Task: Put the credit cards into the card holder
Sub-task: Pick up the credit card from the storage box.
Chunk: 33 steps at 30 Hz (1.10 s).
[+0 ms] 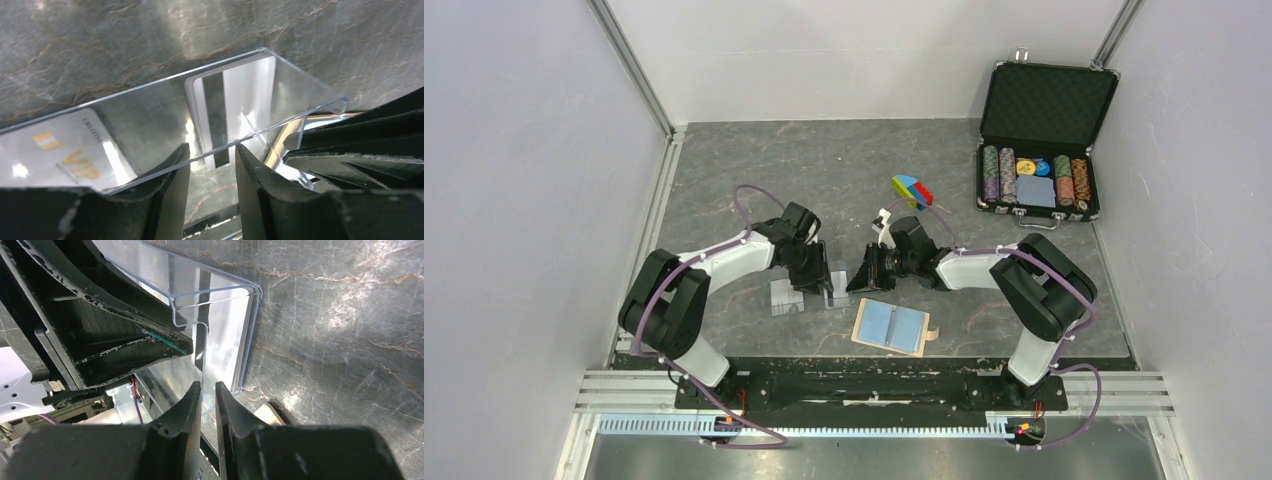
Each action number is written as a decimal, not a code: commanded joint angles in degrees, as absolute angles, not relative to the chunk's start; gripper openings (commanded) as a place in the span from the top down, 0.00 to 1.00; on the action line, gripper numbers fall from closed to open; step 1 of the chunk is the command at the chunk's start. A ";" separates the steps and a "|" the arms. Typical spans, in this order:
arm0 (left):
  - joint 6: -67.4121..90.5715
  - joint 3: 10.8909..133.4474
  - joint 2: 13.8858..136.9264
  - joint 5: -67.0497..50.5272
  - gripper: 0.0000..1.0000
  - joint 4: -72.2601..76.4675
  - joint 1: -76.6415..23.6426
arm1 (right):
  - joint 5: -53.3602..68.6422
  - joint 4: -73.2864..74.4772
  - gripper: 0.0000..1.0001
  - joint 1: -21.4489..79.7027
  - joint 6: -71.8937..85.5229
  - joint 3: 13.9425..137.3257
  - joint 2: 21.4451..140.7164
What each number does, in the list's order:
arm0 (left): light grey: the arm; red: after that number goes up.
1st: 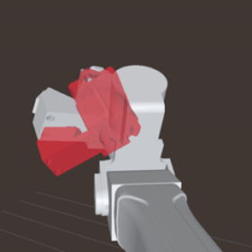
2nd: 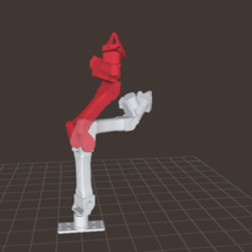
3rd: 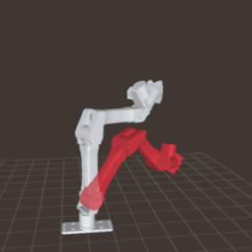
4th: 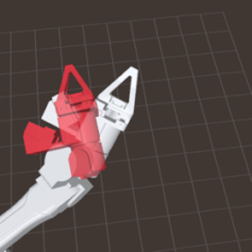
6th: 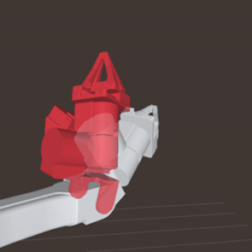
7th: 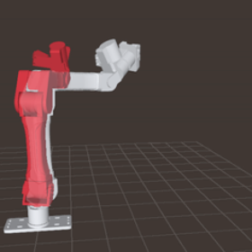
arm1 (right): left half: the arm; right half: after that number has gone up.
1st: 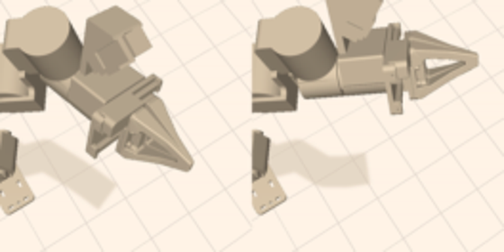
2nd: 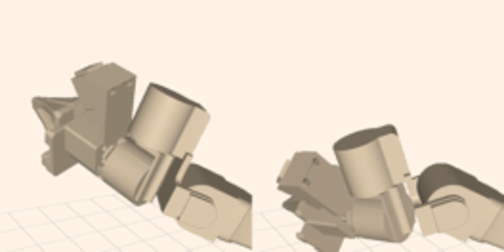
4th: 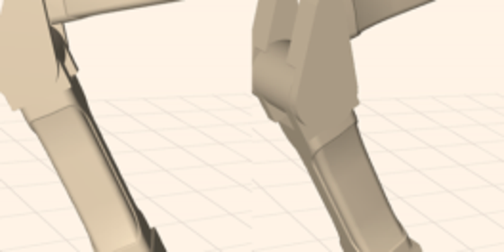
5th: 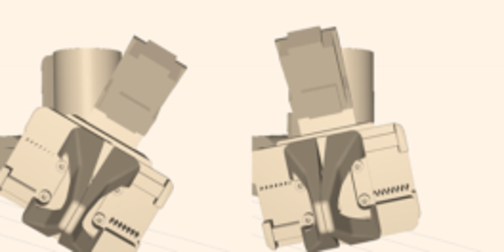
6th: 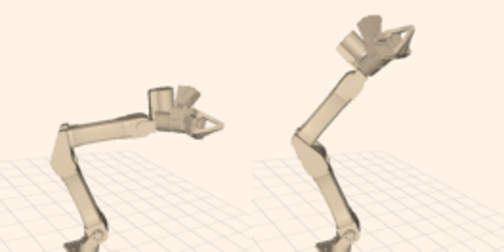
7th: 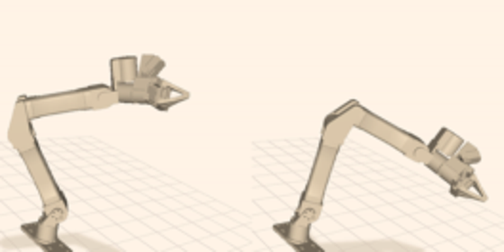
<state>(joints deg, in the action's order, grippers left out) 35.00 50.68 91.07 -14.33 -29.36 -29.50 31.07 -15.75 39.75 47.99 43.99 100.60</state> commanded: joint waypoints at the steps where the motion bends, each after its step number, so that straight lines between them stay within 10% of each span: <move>1: 37.01 49.38 95.68 -16.14 0.58 -25.58 -30.59 | 31.16 -14.81 0.84 40.17 46.58 44.11 99.67; 11: 35.97 55.57 98.45 -7.85 0.98 -31.64 -36.59 | 31.03 -14.82 0.84 40.17 46.49 43.68 99.36; 28: 37.31 61.21 91.44 -6.31 0.98 -35.73 -39.20 | 30.77 -15.58 0.84 40.16 46.89 42.56 98.92; 33: 38.28 59.68 90.90 -3.40 0.65 -36.30 -39.12 | 30.76 -15.80 0.83 40.20 46.92 42.15 98.80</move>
